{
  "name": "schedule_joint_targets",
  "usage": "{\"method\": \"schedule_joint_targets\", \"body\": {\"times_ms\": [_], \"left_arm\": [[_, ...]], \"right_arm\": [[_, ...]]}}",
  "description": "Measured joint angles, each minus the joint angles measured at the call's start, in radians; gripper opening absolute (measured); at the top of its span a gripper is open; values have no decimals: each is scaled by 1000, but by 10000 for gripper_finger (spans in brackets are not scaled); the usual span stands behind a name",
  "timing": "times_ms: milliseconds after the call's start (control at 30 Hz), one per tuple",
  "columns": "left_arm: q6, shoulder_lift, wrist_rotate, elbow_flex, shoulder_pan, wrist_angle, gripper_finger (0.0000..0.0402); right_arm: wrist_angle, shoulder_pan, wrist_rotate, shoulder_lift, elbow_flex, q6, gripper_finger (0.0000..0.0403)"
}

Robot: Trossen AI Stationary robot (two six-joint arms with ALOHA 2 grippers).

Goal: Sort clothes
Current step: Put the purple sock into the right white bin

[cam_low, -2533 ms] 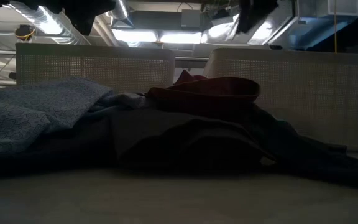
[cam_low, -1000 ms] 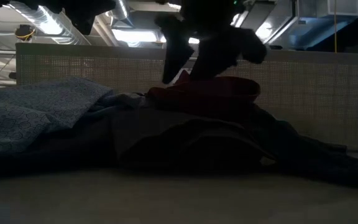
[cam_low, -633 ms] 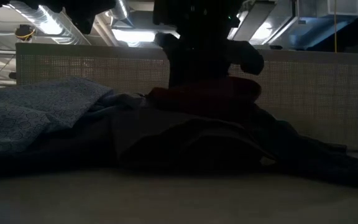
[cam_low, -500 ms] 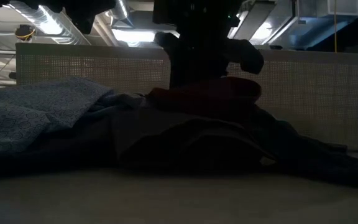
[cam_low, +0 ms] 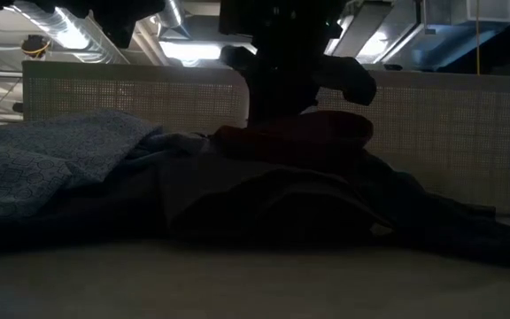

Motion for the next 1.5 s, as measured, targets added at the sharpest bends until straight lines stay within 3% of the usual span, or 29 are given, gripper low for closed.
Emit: {"method": "schedule_joint_targets", "body": {"times_ms": [333,867,1500], "left_arm": [[14,0,0,0,0,0,153],[11,0,0,0,0,0,153],[11,0,0,0,0,0,153]], "right_arm": [[-11,88,108,-69,0,3,3],[-5,123,348,-329,0,6,2],[30,106,922,-670,0,-252,3]]}}
